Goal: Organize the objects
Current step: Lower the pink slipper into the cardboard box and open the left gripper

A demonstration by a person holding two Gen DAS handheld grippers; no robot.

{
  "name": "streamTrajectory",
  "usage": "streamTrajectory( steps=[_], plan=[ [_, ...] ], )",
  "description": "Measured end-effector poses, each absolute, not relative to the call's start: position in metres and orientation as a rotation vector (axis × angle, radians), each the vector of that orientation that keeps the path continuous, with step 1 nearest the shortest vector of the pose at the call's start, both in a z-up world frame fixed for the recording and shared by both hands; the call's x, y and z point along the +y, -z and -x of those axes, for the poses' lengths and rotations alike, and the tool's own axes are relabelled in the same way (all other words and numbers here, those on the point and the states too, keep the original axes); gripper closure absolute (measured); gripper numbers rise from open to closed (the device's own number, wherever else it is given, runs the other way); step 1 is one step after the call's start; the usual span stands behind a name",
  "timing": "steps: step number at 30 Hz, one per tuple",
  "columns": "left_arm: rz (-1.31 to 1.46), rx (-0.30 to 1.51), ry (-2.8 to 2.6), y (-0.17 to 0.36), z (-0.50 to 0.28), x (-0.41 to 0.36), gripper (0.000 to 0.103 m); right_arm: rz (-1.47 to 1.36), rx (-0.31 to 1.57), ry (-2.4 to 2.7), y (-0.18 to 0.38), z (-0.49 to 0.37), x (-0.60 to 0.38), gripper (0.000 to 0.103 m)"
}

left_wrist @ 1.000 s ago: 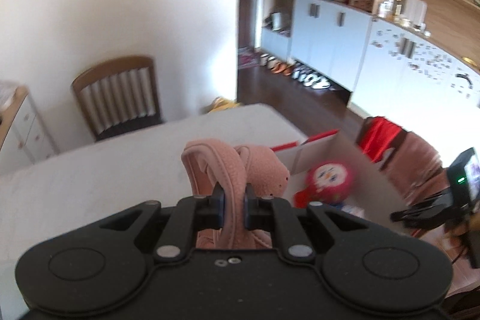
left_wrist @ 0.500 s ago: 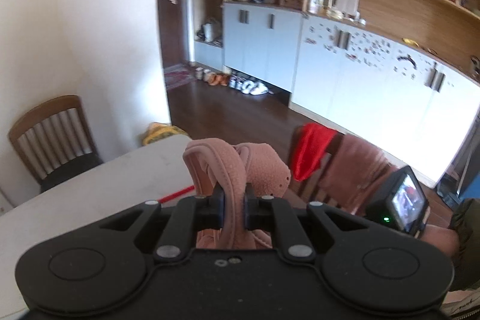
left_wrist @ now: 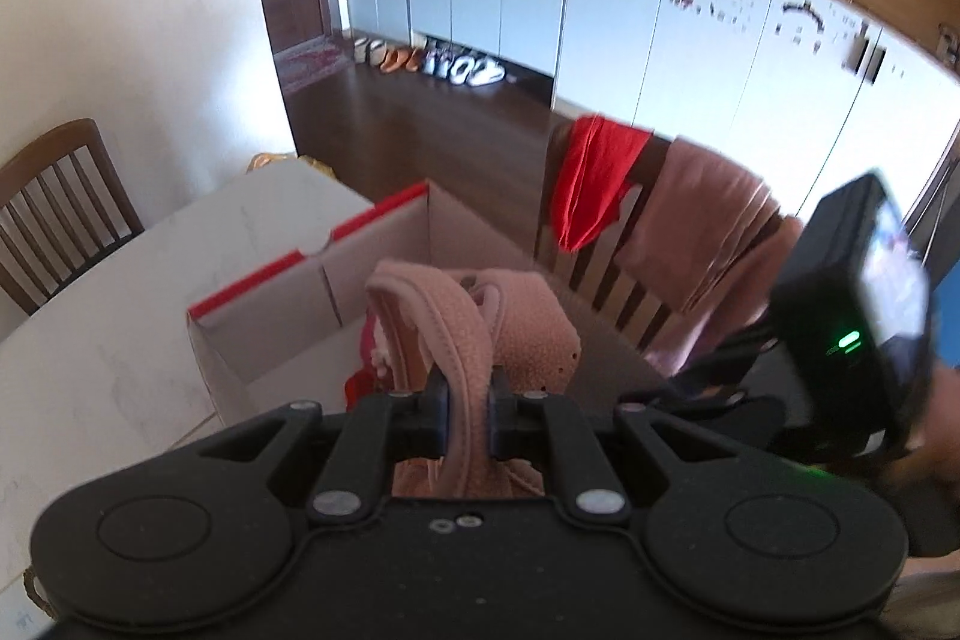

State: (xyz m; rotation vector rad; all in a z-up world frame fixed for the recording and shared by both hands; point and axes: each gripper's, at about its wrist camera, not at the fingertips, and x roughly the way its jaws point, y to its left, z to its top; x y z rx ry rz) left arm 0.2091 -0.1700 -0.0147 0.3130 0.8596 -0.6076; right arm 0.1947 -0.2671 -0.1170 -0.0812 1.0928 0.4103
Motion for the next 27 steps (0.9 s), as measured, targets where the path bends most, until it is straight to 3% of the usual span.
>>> streamTrajectory(
  steps=[19, 27],
  plan=[
    [-0.398, 1.047, 0.536, 0.088, -0.228, -0.171, 0.092, 0.085, 1.091, -0.421, 0.118, -0.194, -0.268, 0.099],
    [-0.398, 1.082, 0.535, 0.096, -0.229, -0.170, 0.084, 0.084, 1.092, -0.423, 0.119, -0.194, -0.268, 0.099]
  ],
)
